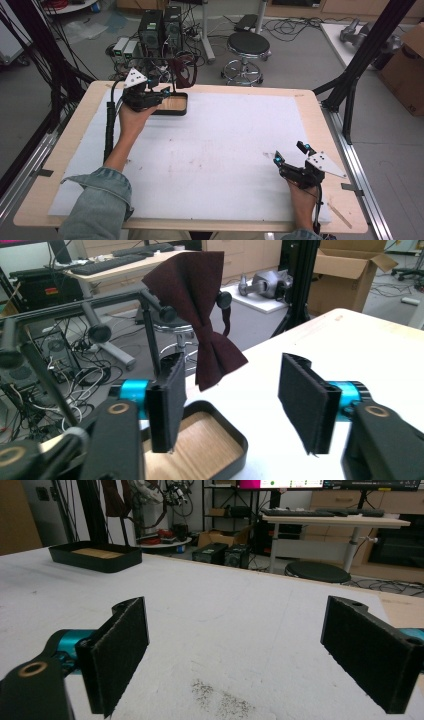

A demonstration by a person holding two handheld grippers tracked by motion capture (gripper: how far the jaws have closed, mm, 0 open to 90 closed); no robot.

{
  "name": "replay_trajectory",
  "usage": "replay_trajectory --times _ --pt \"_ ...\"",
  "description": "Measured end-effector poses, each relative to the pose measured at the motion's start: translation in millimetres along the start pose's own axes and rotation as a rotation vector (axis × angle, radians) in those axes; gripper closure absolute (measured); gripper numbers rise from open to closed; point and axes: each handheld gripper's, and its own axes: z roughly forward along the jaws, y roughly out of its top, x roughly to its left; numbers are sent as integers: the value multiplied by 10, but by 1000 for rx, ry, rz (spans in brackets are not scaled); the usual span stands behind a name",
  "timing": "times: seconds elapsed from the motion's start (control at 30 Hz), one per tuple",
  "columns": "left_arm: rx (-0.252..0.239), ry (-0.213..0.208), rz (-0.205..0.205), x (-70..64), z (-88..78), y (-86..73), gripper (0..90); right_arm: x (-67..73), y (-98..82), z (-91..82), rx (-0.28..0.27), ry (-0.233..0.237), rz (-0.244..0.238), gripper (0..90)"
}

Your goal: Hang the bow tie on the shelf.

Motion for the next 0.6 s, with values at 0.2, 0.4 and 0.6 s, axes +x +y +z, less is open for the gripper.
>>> replay_trajectory --times 0.2,0.4,0.6 --pt "2 1 11 -19 -187 -37 382 0 -1 1 1 -3 -3 109" --pt "-9 21 10 -26 -437 -111 321 2 -1 0 4 -1 -2 108" --pt "-18 40 -20 -4 -682 -256 281 1 -1 0 3 -4 1 109"
